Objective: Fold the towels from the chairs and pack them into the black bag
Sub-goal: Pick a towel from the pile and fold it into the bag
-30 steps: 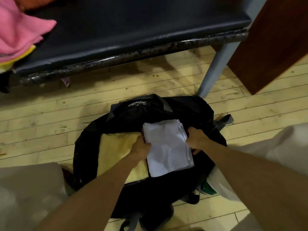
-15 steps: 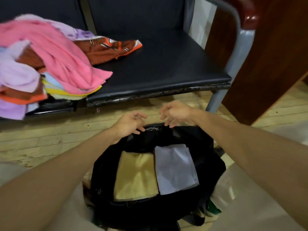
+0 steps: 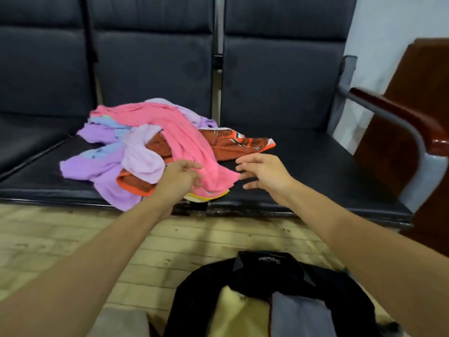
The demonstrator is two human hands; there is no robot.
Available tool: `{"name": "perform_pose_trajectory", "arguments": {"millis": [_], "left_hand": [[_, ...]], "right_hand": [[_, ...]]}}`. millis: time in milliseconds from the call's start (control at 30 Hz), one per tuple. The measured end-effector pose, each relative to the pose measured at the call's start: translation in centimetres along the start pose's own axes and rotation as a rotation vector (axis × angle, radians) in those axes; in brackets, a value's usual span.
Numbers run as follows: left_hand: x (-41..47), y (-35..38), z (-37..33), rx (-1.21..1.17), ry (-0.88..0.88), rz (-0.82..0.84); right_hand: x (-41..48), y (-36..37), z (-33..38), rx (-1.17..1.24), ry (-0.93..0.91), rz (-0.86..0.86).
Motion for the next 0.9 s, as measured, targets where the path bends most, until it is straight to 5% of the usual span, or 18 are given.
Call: {"name": "perform_pose_trajectory", "arguments": {"millis": [200,367,600,900], "left_hand": [[-1.1,-2.6,0.4,-0.31,-0.117,-0.091],[-2.7,-6.7,-2.5,-0.39,0.051,-0.377],[-2.3,-6.4,-1.5,-0.457,-0.021,-0.347],[-1.1,-4.1,-1.4,-0.405,-0.06,-0.269]], "right_hand": [[4.4,5.0,-0.8,-0.202,0.017,-0.045],[6.0,6.8,-1.1,-0.346,0.016,-0.128],[6.9,8.2,-1.5,-0.688,0.032,-0.107],[4.8,3.0,2.0,-0.061,-0.108,-0.277]]}}
Point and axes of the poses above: each hand's wrist, its own x-axis towards the middle knuckle, its own y-axis out of the palm, z = x × y, the point moved 10 cm from there along x, towards the middle knuckle, and after that the axes turned 12 degrees about z, right-handed, at the moved point
